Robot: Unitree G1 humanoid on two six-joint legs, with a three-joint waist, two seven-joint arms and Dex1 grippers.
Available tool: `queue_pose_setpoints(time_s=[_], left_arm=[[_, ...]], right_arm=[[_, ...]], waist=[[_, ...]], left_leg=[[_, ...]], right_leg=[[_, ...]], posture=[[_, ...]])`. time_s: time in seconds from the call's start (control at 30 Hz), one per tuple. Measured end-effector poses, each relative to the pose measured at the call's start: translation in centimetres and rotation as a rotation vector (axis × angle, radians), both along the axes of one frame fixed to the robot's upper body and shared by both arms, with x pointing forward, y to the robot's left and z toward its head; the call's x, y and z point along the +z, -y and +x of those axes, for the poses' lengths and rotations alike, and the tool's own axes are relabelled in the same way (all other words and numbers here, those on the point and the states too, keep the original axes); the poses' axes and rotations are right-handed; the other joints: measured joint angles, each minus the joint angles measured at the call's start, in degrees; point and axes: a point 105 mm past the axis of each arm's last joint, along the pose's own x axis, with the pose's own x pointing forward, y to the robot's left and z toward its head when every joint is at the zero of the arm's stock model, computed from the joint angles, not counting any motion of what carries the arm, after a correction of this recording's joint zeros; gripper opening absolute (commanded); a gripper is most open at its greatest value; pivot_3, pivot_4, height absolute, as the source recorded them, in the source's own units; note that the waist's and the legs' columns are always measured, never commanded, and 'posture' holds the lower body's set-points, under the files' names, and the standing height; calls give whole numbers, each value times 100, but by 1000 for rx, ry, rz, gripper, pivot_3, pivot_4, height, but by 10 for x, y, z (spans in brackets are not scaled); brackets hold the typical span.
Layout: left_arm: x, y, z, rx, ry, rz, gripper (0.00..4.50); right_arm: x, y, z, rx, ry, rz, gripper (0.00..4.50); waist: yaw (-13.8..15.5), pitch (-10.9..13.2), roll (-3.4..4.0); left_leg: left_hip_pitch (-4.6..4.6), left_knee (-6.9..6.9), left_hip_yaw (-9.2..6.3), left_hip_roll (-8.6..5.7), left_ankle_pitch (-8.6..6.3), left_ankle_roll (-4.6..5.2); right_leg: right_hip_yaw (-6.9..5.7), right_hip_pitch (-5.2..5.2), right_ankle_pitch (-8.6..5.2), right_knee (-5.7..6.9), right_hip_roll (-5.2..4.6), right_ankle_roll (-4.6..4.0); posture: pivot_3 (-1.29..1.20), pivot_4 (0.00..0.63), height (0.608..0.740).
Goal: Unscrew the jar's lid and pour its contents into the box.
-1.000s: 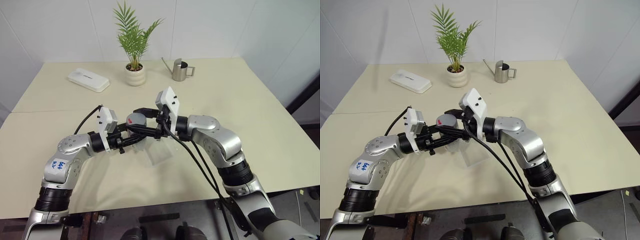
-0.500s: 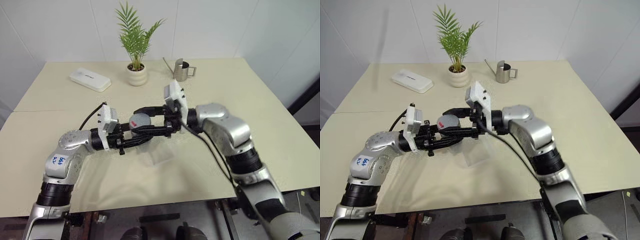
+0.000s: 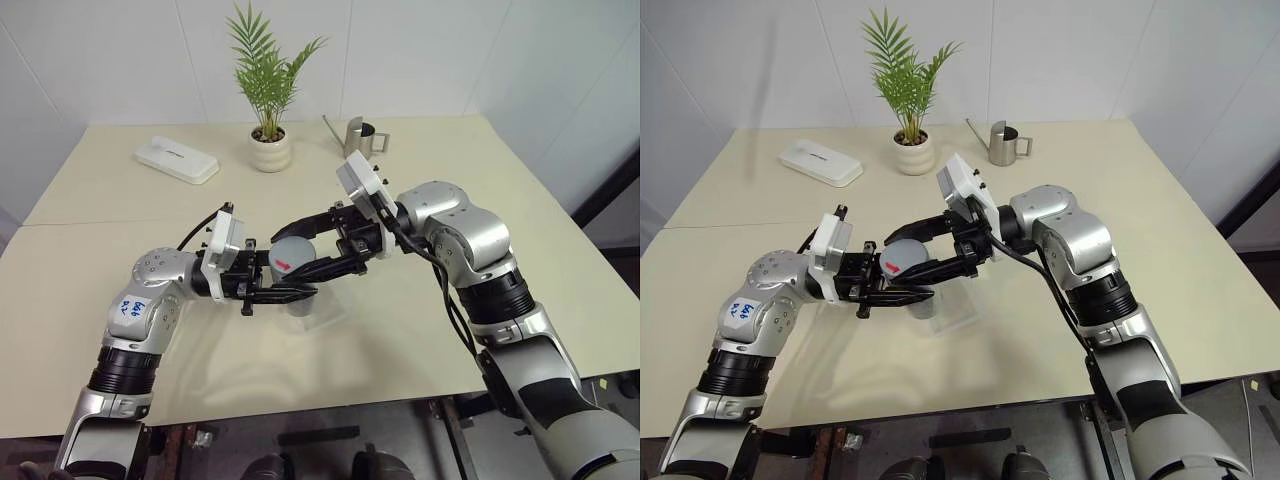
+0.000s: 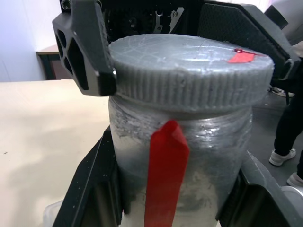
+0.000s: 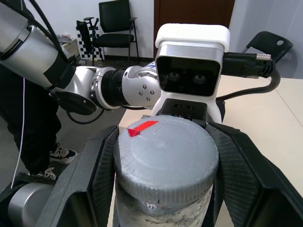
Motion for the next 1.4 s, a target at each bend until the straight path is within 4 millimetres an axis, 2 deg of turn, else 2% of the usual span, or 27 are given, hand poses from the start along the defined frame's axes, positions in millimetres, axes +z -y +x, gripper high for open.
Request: queue_pose_setpoints(time_s=[0.1,0.27,0.33,0.43,0.57,1.03,1.1,1.33,1.4], left_arm=[[-1,-4,4,38,2,17,1929],[0,-20,14,145,21,19,1929],[-1,-23,17,184,21,12,1929],[-2,-20,18,190,16,-5,1929],[-3,-17,18,187,8,-12,1929],[-3,-13,19,193,-7,-23,1929],[-3,-12,20,195,-10,-23,1929],[-1,-15,22,220,-7,-36,1929],[0,-17,22,226,-4,-41,1929]], right_arm=[[7,-1,5,-53,3,52,4476],[14,6,8,-102,15,105,4476],[8,1,6,-146,30,116,4476],[-5,-11,9,-200,16,96,4476],[-9,-20,14,-254,22,92,4476],[-10,-23,29,-297,12,93,4476],[-10,-20,30,-289,21,89,4476],[-6,9,34,-295,66,60,4476],[-7,28,43,-357,66,59,4476]], waist=[[-1,0,0],[3,0,0],[3,0,0],[-3,0,0],[-3,0,0],[-4,0,0],[-4,0,0],[1,0,0],[5,0,0]], left_leg=[[0,1,-1,0,0,0],[0,-1,-3,-1,0,0],[0,-3,-3,-1,-1,0],[0,-1,1,-1,-1,0],[1,0,1,-1,0,0],[0,0,2,-1,0,1],[0,0,2,-1,0,1],[0,-1,1,-1,-1,2],[0,0,2,-1,-1,2]], right_leg=[[0,0,0,3,-1,0],[-2,0,0,2,-3,0],[-4,0,0,2,-6,0],[-2,-2,0,3,-5,0],[-1,-2,0,7,-4,0],[-1,-2,0,5,-3,0],[-1,-2,0,5,-3,0],[-2,-2,0,3,-4,0],[-3,-1,0,2,-5,0]], posture=[[0,150,740],[0,150,740],[0,150,740],[0,150,740],[0,150,740],[0,150,740],[0,150,740],[0,150,740],[0,150,740]])
